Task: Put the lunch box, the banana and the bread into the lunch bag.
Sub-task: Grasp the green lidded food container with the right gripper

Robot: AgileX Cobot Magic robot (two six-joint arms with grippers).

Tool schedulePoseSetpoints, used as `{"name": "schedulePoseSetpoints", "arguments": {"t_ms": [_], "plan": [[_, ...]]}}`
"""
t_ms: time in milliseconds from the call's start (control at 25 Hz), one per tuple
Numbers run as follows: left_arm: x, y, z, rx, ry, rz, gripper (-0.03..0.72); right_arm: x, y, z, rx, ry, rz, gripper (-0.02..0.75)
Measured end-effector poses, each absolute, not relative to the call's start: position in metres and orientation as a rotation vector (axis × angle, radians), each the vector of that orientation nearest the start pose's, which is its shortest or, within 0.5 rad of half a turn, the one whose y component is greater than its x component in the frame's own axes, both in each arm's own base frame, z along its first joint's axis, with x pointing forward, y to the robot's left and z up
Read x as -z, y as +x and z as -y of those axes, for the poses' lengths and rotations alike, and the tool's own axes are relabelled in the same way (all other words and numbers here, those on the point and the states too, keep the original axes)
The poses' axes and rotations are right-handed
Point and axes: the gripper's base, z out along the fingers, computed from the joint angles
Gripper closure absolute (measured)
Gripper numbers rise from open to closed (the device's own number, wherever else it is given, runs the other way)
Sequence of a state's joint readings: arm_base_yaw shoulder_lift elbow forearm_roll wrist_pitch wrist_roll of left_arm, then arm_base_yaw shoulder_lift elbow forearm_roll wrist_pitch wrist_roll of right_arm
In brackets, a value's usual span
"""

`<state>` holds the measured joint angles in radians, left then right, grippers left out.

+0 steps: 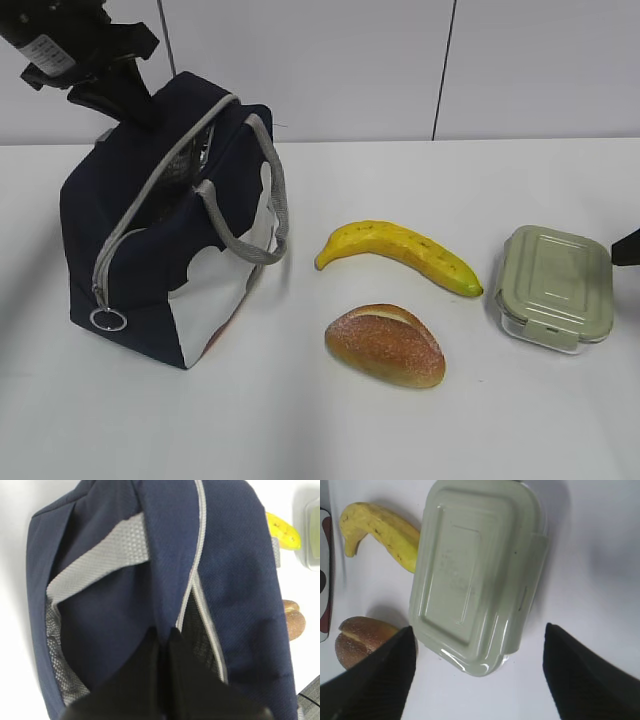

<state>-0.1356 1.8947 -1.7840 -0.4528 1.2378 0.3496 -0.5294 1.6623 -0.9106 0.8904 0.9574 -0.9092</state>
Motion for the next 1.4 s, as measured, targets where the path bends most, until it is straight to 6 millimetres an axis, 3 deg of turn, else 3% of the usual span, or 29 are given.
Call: {"name": "schedulePoseSetpoints", "arguments": {"t_ms": [720,1040,1400], "plan": [[-0.316,0.397,0.092,0.575,0.558,-2.675,0.69,-0.125,0.297,0.1,-0.954,0.228,-2.555,0.152],[-0.316,0.397,0.092,0.574,0.561,-2.674,0.69,-0.12,0.3,0.098,-1.044,0.207,-2.487,0.152],[-0.316,0.397,0.092,0.574,0.562,-2.673,0.69,-0.121,0.294,0.116,-1.057,0.269,-2.424,0.2]]}}
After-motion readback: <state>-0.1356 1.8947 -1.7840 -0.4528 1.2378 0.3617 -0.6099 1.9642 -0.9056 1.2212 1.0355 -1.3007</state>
